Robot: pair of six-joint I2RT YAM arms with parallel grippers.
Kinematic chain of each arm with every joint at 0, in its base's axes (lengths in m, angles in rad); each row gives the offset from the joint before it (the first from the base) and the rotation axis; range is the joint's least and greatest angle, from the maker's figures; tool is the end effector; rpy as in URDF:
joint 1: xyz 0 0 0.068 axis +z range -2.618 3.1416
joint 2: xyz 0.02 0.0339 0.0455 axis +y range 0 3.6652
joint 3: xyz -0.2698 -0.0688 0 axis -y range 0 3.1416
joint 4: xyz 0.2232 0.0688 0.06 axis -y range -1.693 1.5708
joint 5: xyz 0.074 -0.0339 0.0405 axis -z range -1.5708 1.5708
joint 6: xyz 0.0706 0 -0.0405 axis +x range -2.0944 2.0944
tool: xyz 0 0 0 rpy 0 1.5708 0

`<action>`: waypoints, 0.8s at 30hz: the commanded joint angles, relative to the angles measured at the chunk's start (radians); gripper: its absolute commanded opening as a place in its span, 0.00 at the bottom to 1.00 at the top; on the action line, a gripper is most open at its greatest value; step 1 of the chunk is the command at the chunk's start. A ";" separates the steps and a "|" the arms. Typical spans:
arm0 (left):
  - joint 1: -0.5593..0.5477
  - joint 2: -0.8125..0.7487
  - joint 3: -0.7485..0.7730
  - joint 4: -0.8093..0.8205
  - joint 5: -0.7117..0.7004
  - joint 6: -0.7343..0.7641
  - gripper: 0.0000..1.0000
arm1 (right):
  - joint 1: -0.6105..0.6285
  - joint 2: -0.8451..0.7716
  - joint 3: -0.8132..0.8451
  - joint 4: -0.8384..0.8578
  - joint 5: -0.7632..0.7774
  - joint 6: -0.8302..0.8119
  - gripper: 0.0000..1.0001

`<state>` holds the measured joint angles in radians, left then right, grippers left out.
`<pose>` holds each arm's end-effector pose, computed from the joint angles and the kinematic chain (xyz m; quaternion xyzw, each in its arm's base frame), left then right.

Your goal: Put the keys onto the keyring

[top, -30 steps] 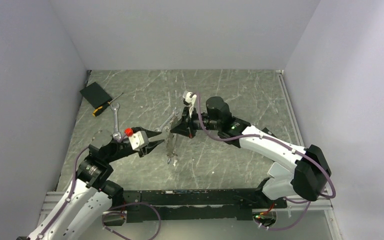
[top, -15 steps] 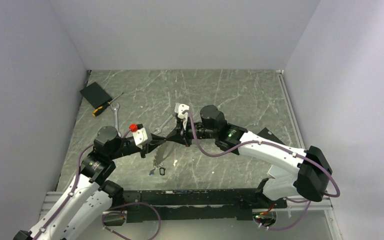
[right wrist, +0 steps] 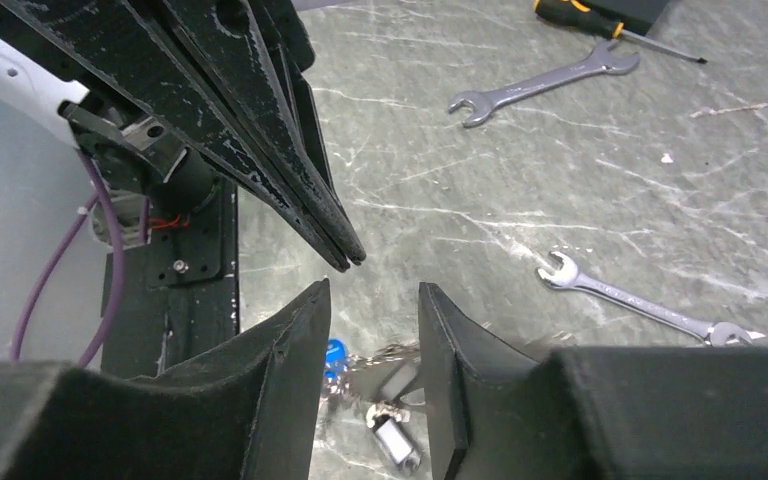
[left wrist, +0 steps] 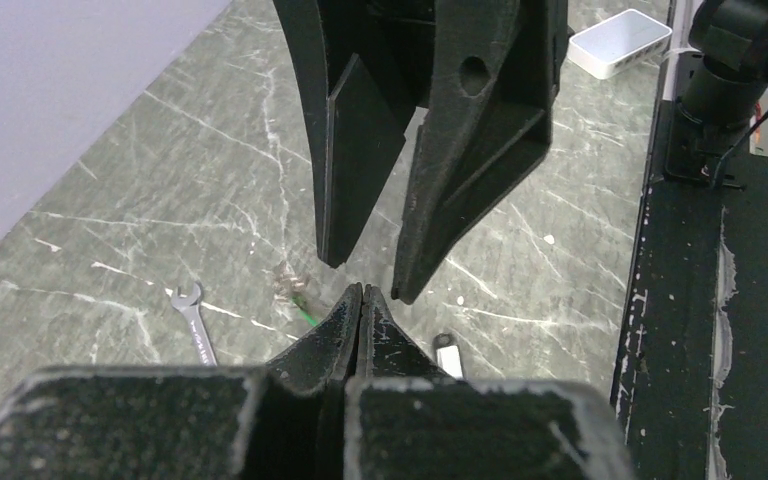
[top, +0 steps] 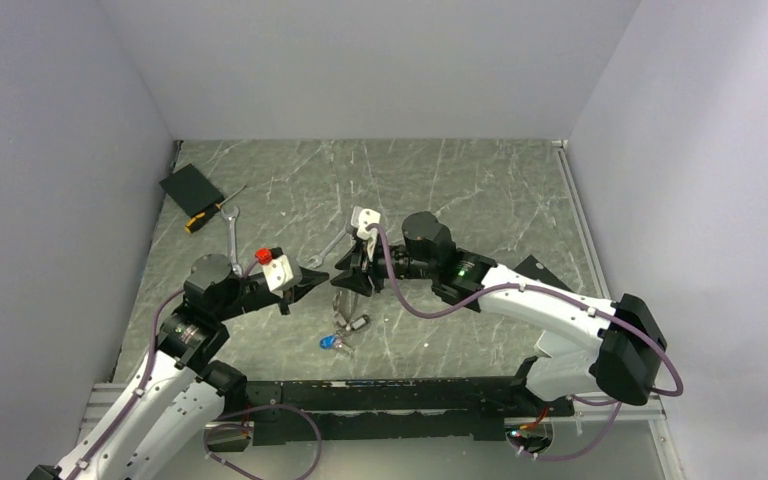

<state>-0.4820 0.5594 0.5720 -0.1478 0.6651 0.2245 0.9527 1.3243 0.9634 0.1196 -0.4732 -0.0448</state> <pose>0.1057 -0.1045 0.3020 0.4478 0.5937 -0.3237 0.5850 0.1575 0.2770 0.3198 -0.4930 0.6028 0.4288 0.4580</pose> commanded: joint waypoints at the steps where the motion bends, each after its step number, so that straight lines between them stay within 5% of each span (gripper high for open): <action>1: 0.002 -0.014 0.041 0.016 -0.039 0.015 0.00 | 0.008 -0.041 -0.020 0.060 0.053 0.034 0.43; 13: 0.005 -0.006 0.045 0.004 -0.130 0.009 0.05 | 0.006 -0.037 -0.102 0.085 0.245 0.109 0.49; 16: 0.005 -0.010 0.041 0.006 -0.186 0.005 0.23 | 0.006 -0.059 -0.136 0.122 0.306 0.115 0.62; 18: 0.005 -0.015 0.032 0.014 -0.236 -0.001 0.45 | 0.006 -0.070 -0.158 0.153 0.354 0.126 0.94; 19: 0.005 -0.016 0.027 0.017 -0.265 -0.004 0.57 | 0.006 -0.075 -0.163 0.158 0.381 0.132 0.99; 21: 0.005 -0.011 0.029 0.011 -0.324 -0.007 0.76 | 0.006 -0.078 -0.172 0.166 0.431 0.148 1.00; 24: 0.005 0.009 0.033 0.011 -0.438 -0.030 0.91 | 0.006 -0.078 -0.175 0.158 0.481 0.180 1.00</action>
<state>-0.4812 0.5537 0.5732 -0.1482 0.3927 0.2161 0.9565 1.2846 0.7891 0.2043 -0.1097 0.0864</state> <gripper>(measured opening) 0.844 0.994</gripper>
